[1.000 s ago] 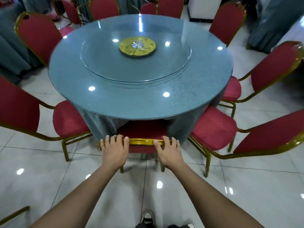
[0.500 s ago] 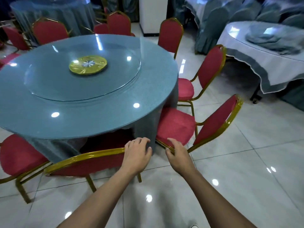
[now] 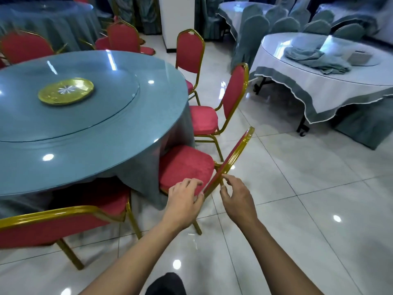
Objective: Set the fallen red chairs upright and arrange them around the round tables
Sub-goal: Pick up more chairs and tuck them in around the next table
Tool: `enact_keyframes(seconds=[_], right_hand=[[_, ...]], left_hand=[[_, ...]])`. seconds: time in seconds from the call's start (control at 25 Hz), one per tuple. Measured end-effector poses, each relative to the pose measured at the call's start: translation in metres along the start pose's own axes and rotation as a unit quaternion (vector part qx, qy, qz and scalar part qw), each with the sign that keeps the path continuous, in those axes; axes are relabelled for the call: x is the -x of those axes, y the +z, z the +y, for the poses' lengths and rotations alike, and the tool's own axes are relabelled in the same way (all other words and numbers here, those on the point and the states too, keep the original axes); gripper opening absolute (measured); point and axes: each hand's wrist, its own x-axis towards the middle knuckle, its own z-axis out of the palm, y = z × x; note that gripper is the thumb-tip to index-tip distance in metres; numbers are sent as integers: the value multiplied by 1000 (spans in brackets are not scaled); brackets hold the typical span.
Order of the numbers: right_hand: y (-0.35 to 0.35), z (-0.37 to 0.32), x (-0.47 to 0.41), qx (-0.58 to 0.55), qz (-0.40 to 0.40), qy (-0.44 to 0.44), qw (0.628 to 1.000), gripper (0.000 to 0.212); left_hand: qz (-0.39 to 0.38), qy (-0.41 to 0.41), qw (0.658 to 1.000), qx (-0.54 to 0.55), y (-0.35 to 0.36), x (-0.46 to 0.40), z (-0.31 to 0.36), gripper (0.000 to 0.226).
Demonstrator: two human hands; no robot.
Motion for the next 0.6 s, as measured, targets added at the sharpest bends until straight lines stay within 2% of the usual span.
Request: enact_keyframes(seconds=[0.16, 0.36, 0.6], right_hand=[[-42, 44, -31, 2, -1, 12, 1000, 36], [-72, 90, -104, 25, -4, 12, 1000, 39], [-89, 130, -212, 78, -63, 1, 995, 40]], left_hand=[[-10, 2, 1000, 9, 31, -36, 47, 30], [-13, -20, 999, 30, 74, -105, 75, 33], [-8, -105, 992, 75, 116, -195, 87, 40]])
